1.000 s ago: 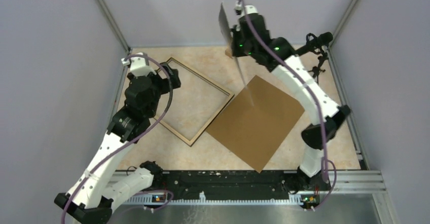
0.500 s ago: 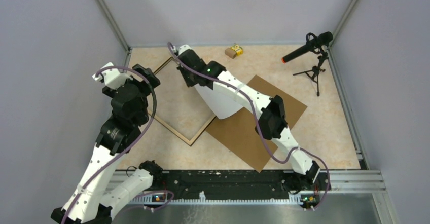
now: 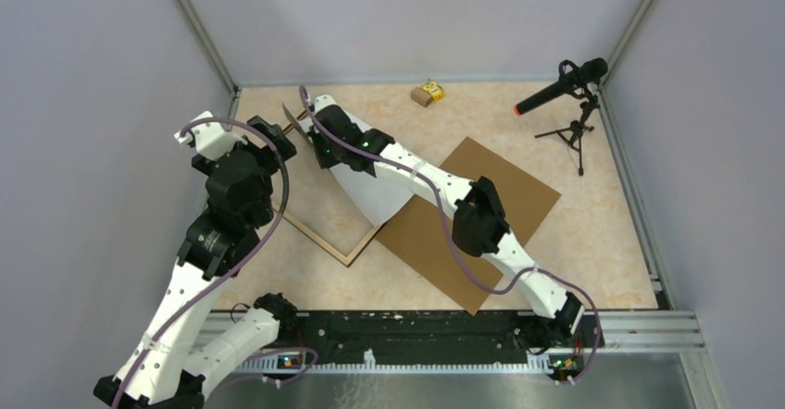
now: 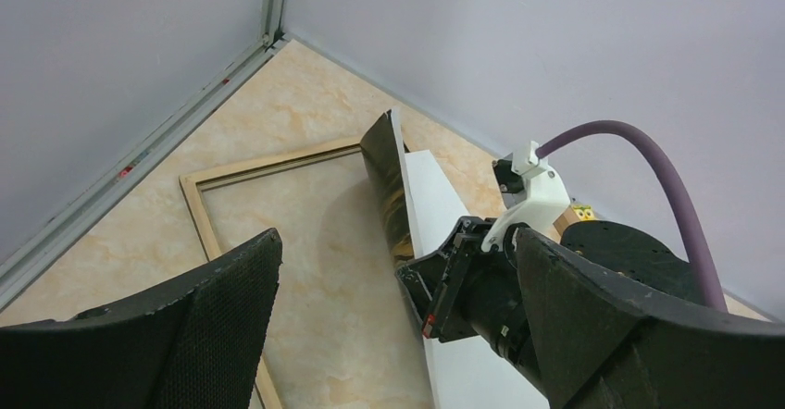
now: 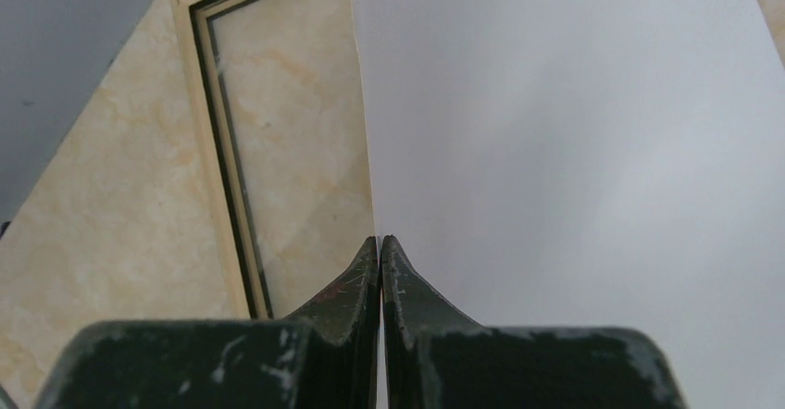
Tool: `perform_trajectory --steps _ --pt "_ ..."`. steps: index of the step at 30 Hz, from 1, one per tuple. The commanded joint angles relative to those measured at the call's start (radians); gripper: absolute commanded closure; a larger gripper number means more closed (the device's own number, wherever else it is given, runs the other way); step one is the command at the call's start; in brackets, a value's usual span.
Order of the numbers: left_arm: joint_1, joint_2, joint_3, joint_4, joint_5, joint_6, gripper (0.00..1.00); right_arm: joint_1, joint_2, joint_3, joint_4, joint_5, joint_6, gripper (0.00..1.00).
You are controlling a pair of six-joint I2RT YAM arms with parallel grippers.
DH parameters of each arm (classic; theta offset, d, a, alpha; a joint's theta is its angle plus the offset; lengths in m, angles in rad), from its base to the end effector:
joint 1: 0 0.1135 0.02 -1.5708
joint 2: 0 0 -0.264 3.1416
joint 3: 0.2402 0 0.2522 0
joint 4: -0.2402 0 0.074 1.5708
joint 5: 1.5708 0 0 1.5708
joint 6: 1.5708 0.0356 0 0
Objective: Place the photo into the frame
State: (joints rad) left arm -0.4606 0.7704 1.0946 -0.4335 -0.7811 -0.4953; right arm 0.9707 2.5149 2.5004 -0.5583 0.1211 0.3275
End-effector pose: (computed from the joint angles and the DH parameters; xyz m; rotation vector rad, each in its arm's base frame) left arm 0.1386 -0.0408 0.4214 -0.5975 1.5367 -0.0722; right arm 0.3263 0.4692 0.2655 -0.6276 2.1143 0.6197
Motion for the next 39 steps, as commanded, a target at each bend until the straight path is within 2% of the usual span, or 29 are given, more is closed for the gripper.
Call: perform_trajectory --steps 1,25,39 --pt "0.001 -0.002 0.024 0.031 0.019 0.016 0.02 0.025 0.022 0.016 0.103 -0.02 0.074 1.0" --pt "-0.021 -0.001 0.011 0.054 0.048 0.033 0.01 0.058 0.061 -0.007 0.123 0.077 0.217 1.0" --pt "-0.031 0.0 0.006 0.062 0.05 0.04 0.01 0.066 0.11 0.037 0.191 0.091 0.208 1.0"
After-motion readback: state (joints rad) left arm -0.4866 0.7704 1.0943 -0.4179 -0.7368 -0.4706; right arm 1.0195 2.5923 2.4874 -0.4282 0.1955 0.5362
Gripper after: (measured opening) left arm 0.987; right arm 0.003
